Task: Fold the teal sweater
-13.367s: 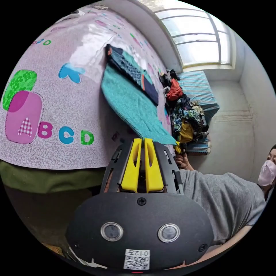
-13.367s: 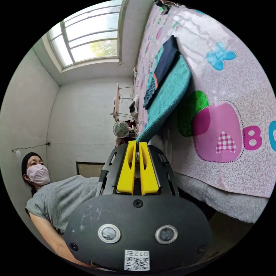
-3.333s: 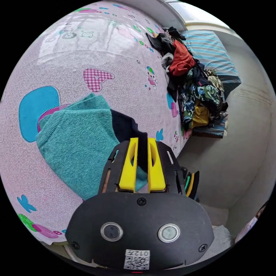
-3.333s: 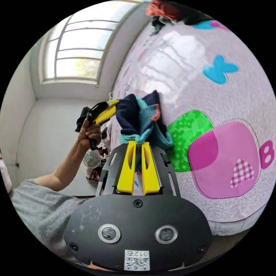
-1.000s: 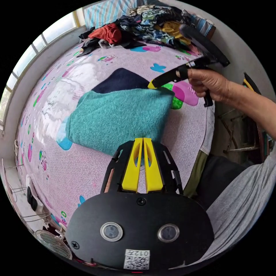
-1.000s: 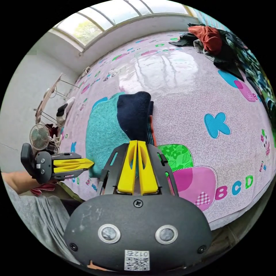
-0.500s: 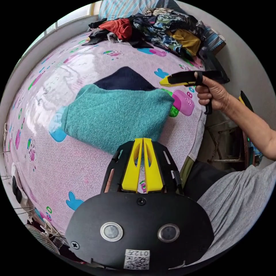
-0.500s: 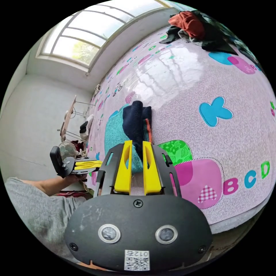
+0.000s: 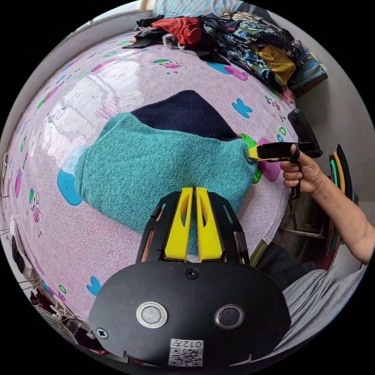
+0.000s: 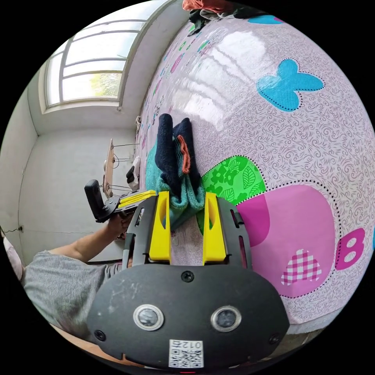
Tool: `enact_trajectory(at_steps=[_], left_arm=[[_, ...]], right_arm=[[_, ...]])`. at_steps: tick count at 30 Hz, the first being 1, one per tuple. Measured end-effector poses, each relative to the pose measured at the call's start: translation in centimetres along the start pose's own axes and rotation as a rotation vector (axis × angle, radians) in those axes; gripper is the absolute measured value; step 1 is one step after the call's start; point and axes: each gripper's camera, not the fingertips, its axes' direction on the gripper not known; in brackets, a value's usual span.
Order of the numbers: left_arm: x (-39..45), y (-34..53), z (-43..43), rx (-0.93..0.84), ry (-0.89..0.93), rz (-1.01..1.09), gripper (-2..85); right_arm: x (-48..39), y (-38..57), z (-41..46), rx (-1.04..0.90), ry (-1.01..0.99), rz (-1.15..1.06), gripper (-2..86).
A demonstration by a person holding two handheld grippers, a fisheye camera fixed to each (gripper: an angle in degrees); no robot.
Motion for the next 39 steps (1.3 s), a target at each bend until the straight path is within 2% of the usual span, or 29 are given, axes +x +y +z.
enact_trajectory(at_steps=[6, 13, 16, 17, 20, 23, 26, 28, 29, 32, 39], left_arm=[[-2.3, -0.2, -3.1, 0.001, 0.103, -0.082, 0.3], [-2.4, 0.6, -7.4, 0.045, 0.120, -0.074, 2.5], [-1.8, 0.0, -8.4, 0.048, 0.101, -0.054, 3.9], [-1.5, -0.2, -8.7, 0.049, 0.090, -0.044, 4.2], [0.2, -1.5, -9.9, 0.059, 0.036, 0.021, 5.4], [1.2, -3.5, -11.2, 0.049, 0.082, 0.029, 7.0], [0.4, -5.4, -12.8, 0.043, 0.211, -0.042, 8.5], [-1.5, -6.4, -13.5, 0.013, 0.358, -0.140, 9.5], [-1.9, -6.5, -13.7, 0.010, 0.373, -0.153, 9.8], [-2.6, -7.2, -13.9, -0.039, 0.382, -0.183, 11.1], [1.6, -8.3, -12.1, -0.212, 0.344, -0.080, 14.5]], right_arm=[[1.8, 1.7, -5.1, 0.077, -0.154, 0.066, 15.3], [-1.2, -0.6, -4.8, -0.034, -0.056, -0.035, 15.8], [-2.8, -1.9, -4.1, -0.099, 0.004, -0.082, 11.8], [-3.3, -2.1, -4.3, -0.098, 0.020, -0.090, 8.6], [-4.6, -1.6, -6.0, -0.059, -0.008, -0.110, 6.7], [-6.5, -0.7, -7.2, -0.026, -0.016, -0.146, 6.1], [-8.2, 0.1, -8.0, -0.003, -0.002, -0.160, 6.0], [-9.0, 0.9, -8.4, 0.014, 0.012, -0.165, 6.0], [-9.3, 1.7, -8.6, 0.022, 0.022, -0.164, 6.0], [-9.7, 4.5, -9.1, 0.048, 0.049, -0.137, 5.9], [-10.6, 11.0, -10.3, 0.160, 0.109, -0.053, 5.9]])
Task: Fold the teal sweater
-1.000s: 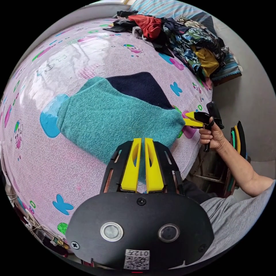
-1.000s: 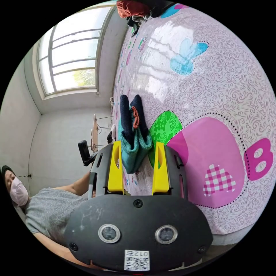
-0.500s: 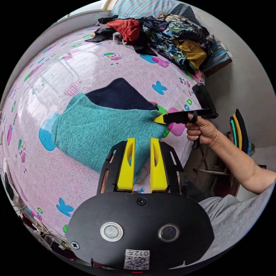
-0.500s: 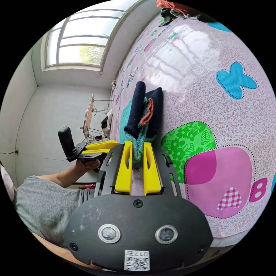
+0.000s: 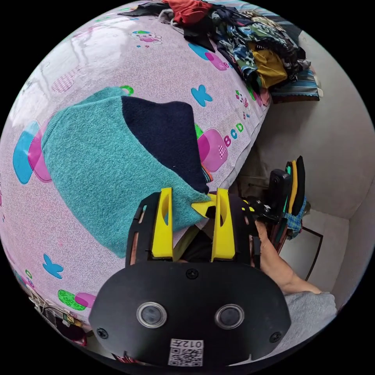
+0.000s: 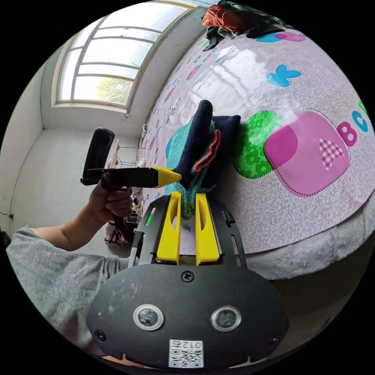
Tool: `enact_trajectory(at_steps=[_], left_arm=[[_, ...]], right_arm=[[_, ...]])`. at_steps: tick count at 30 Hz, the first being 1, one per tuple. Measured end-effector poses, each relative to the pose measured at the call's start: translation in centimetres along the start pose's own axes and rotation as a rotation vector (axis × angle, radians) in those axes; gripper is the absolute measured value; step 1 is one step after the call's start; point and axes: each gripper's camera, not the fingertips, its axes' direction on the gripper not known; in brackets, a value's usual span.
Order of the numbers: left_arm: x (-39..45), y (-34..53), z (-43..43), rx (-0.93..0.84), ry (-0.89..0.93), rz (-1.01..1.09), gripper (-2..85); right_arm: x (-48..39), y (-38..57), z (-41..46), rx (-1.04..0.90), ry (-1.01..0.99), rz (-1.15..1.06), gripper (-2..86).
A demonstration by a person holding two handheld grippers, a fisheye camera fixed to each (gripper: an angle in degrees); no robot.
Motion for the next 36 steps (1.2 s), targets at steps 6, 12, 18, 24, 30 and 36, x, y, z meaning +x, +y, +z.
enact_trajectory(at_steps=[6, 12, 18, 24, 30, 36], left_arm=[[2.0, -0.2, -0.1, -0.062, -0.097, 0.084, 15.0], [-2.6, 3.3, -5.5, 0.117, 0.001, 0.015, 14.3], [-12.3, 8.8, -7.8, 0.243, 0.041, -0.216, 14.1], [-20.3, 11.2, -7.0, 0.366, 0.246, -0.382, 14.5], [-24.3, 8.7, -2.8, 0.329, 0.349, -0.407, 14.7], [-27.7, 7.5, 0.0, 0.315, 0.384, -0.373, 14.7]], right_arm=[[1.1, 1.2, -2.7, 0.048, 0.026, 0.080, 5.8], [6.8, 3.1, -7.9, 0.060, 0.037, 0.169, 6.0], [11.8, 0.5, -15.1, 0.042, 0.014, 0.142, 10.3], [19.8, -9.0, -20.3, -0.024, -0.089, 0.136, 17.0], [26.4, -16.7, -19.2, -0.215, -0.130, 0.097, 17.8], [31.8, -20.4, -18.3, -0.355, -0.163, 0.017, 16.3]])
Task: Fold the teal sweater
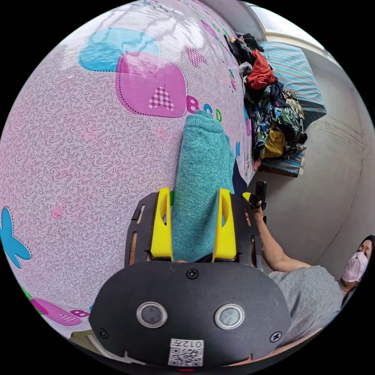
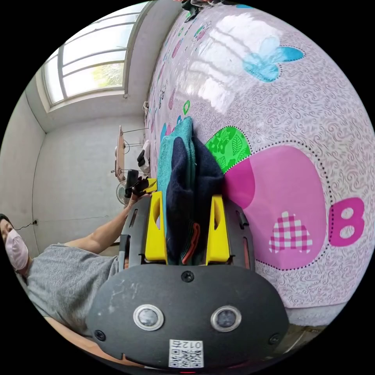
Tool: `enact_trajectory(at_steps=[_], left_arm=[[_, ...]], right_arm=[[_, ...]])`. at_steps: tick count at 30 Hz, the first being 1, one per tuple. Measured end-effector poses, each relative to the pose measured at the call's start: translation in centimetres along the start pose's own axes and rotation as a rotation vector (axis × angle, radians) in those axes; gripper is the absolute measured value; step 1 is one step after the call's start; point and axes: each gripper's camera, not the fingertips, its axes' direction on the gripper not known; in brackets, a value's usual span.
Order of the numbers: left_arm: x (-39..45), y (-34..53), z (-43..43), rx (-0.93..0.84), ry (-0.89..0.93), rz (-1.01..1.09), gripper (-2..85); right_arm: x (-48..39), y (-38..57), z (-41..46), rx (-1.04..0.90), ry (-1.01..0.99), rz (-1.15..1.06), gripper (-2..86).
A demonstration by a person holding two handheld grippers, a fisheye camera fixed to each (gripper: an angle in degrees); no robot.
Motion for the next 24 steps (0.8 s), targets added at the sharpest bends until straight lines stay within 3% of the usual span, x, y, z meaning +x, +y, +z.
enact_trajectory(at_steps=[13, 17, 24], left_arm=[[-13.3, -1.0, 3.3, -0.065, 0.128, 0.094, 11.1], [-17.3, -0.3, 3.9, -0.055, 0.161, 0.120, 9.5], [-21.8, 1.6, 6.7, -0.142, 0.201, 0.342, 7.8]], right_arm=[[14.0, 1.5, 1.8, 0.040, 0.059, -0.002, 10.4], [18.1, 4.8, 2.3, 0.178, 0.081, 0.026, 8.8], [23.6, 14.0, 4.2, 0.363, 0.197, 0.017, 8.4]])
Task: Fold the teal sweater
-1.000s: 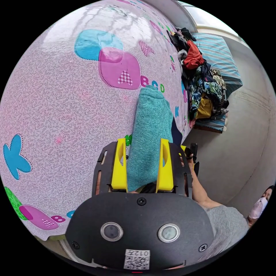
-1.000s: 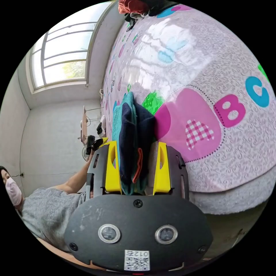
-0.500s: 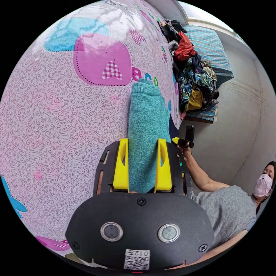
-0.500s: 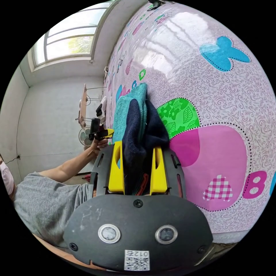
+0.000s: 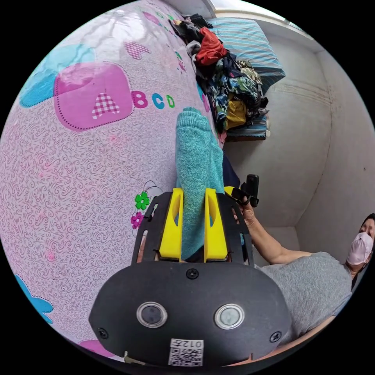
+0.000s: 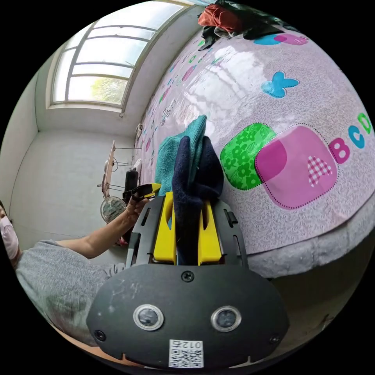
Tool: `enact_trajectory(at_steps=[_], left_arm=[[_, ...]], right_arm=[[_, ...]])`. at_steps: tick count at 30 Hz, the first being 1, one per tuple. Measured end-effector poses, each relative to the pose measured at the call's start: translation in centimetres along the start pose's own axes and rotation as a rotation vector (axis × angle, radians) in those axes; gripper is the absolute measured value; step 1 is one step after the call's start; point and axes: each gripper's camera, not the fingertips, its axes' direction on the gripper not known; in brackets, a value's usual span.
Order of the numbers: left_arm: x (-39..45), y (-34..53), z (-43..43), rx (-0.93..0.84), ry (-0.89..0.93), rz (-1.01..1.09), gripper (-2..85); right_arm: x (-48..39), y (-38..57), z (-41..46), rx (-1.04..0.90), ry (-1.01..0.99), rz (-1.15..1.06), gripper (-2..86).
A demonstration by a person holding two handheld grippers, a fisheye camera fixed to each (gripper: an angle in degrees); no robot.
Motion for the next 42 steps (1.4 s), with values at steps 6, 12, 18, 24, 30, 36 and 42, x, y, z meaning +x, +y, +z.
enact_trajectory(at_steps=[6, 12, 18, 24, 30, 36, 42], left_arm=[[-3.1, 3.4, 5.0, -0.110, 0.057, 0.173, 7.4], [-4.9, 8.9, 12.6, -0.246, 0.076, 0.349, 7.4], [-7.6, 16.5, 23.0, -0.411, 0.090, 0.500, 6.7], [-10.2, 26.6, 36.5, -0.605, 0.125, 0.643, 5.6], [-15.1, 37.8, 51.3, -0.795, 0.208, 0.712, 5.1], [-20.1, 46.5, 64.9, -0.991, 0.271, 0.806, 4.9], [-26.4, 52.5, 78.0, -1.162, 0.349, 0.907, 4.9]], right_arm=[[7.1, 11.4, -1.9, 0.217, 0.054, 0.028, 8.4], [16.7, 25.6, -3.4, 0.432, 0.071, 0.077, 8.5], [27.6, 42.8, -3.4, 0.668, 0.090, 0.145, 8.5], [38.5, 62.5, -3.2, 0.906, 0.134, 0.227, 8.5], [47.8, 79.7, -3.4, 1.084, 0.265, 0.317, 8.5], [57.5, 93.3, -2.8, 1.277, 0.330, 0.433, 8.4], [66.6, 102.3, -2.3, 1.442, 0.417, 0.563, 8.4]])
